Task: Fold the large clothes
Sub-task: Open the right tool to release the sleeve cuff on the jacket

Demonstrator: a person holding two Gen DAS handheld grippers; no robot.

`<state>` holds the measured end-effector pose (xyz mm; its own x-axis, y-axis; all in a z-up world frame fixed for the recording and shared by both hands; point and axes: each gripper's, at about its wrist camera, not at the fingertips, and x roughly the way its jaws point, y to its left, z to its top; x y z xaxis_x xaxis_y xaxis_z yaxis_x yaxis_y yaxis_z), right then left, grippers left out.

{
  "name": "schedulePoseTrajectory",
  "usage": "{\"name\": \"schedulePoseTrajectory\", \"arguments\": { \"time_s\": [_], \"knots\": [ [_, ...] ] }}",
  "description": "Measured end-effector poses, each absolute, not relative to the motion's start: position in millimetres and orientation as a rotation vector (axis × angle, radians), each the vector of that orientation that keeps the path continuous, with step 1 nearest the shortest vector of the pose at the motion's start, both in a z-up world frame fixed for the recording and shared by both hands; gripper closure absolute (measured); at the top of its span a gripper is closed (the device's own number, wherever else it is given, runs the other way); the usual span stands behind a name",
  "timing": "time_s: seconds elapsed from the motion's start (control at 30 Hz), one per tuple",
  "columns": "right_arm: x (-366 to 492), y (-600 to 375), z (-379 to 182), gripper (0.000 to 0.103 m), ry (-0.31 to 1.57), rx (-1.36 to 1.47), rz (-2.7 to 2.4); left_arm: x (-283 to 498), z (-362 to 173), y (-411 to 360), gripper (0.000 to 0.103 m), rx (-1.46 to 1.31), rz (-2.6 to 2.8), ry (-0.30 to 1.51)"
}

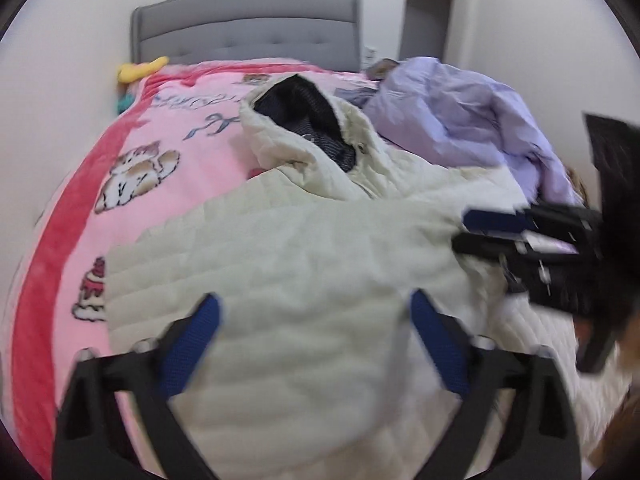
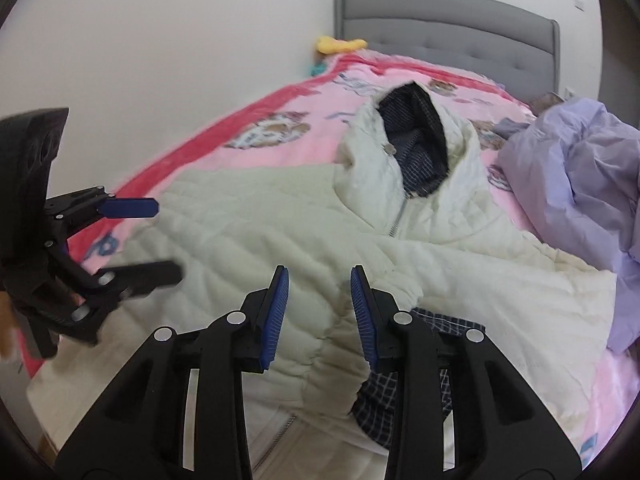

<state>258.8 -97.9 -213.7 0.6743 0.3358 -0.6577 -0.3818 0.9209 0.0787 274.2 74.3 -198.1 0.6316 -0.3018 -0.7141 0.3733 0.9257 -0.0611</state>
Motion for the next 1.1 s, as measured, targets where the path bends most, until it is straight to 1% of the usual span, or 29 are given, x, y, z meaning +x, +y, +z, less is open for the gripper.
{"name": "schedulePoseTrajectory", "arguments": {
  "time_s": [0.17, 0.33, 0.53, 0.63, 0.7, 0.73, 0.77, 0.8, 0.83, 0.87, 0.93, 1.0, 1.03, 1.07, 1.1],
  "knots": [
    [263, -100, -234, 0.073, 0.793, -0.089, 0.392, 286, -230, 69, 0.023, 0.059, -0.339, 0.894],
    [266, -98, -258, 0.073, 0.873, -0.082, 0.393, 283, -256, 74, 0.025, 0.043, -0.329, 0.909],
    [270, -97, -276, 0.073, 0.922, -0.068, 0.383, 283, -269, 74, 0.025, 0.045, -0.321, 0.924],
    [269, -94, -276, 0.073, 0.916, -0.084, 0.373, 281, -269, 75, 0.025, 0.042, -0.316, 0.908],
    [266, -92, -267, 0.072, 0.894, -0.101, 0.375, 278, -261, 78, 0.024, 0.014, -0.313, 0.889],
    [264, -94, -262, 0.066, 0.880, -0.090, 0.376, 274, -254, 79, 0.020, 0.001, -0.310, 0.871],
    [258, -99, -252, 0.059, 0.841, -0.048, 0.391, 269, -247, 82, 0.007, -0.012, -0.296, 0.849],
    [250, -105, -243, 0.042, 0.789, -0.010, 0.397, 263, -240, 85, 0.005, -0.027, -0.284, 0.814],
    [240, -110, -236, 0.029, 0.733, 0.005, 0.380, 253, -234, 88, 0.005, -0.041, -0.278, 0.761],
    [232, -113, -231, 0.026, 0.688, 0.009, 0.371, 246, -230, 89, 0.005, -0.042, -0.276, 0.727],
    [220, -118, -226, 0.027, 0.635, 0.019, 0.370, 236, -226, 90, 0.005, -0.021, -0.274, 0.690],
    [211, -122, -226, 0.025, 0.608, 0.034, 0.354, 233, -231, 85, 0.005, 0.024, -0.257, 0.717],
    [209, -122, -227, 0.020, 0.603, 0.036, 0.350, 233, -235, 82, 0.005, 0.040, -0.249, 0.738],
    [208, -122, -229, 0.018, 0.605, 0.028, 0.333, 233, -239, 81, 0.005, 0.053, -0.240, 0.749],
    [209, -120, -233, 0.018, 0.614, 0.022, 0.331, 233, -242, 81, 0.005, 0.058, -0.230, 0.753]
  ]
}}
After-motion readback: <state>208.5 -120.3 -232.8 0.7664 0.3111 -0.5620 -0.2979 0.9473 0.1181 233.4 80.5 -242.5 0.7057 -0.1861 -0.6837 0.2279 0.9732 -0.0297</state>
